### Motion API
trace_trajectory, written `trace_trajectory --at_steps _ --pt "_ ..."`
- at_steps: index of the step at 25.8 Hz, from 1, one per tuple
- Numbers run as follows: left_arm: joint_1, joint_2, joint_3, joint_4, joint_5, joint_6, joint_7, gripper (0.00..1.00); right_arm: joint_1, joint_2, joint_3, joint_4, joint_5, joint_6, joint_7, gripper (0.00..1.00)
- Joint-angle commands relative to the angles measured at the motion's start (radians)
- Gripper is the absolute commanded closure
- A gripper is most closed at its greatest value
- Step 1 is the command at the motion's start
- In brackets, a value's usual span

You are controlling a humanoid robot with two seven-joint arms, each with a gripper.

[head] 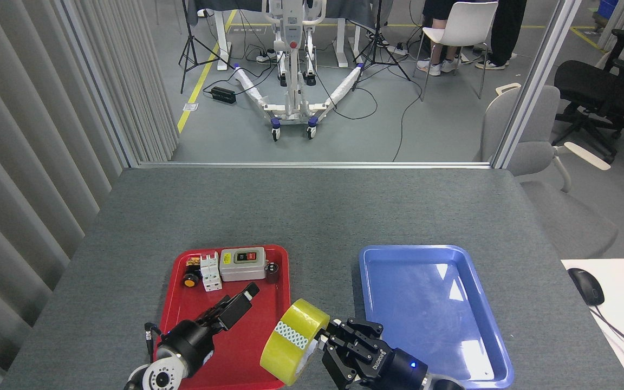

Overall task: Place and move tape with both arms
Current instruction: 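Carry the tape with the right gripper over the blue tray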

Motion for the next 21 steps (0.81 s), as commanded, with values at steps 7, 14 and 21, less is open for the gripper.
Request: trace_trajectory --at_steps 7,14,21 --pt "0.006 0.000 -0.113 -0.053 -0.763 0.317 0.159 0.00 0.099 0.010 -0.315 -0.069 -0.076 0.000 -0.003 0.76" --pt "0.017 -0.001 -0.133 -0.036 -0.833 0.401 0.326 0.00 0.087 -0.006 -0.525 -0.055 -0.076 0.000 0.045 0.79" --pt "0.040 -0.018 -0.119 -0.024 -0.626 0.406 0.345 0.00 0.002 -0.132 -0.456 -0.051 -0.076 0.445 0.227 0.81"
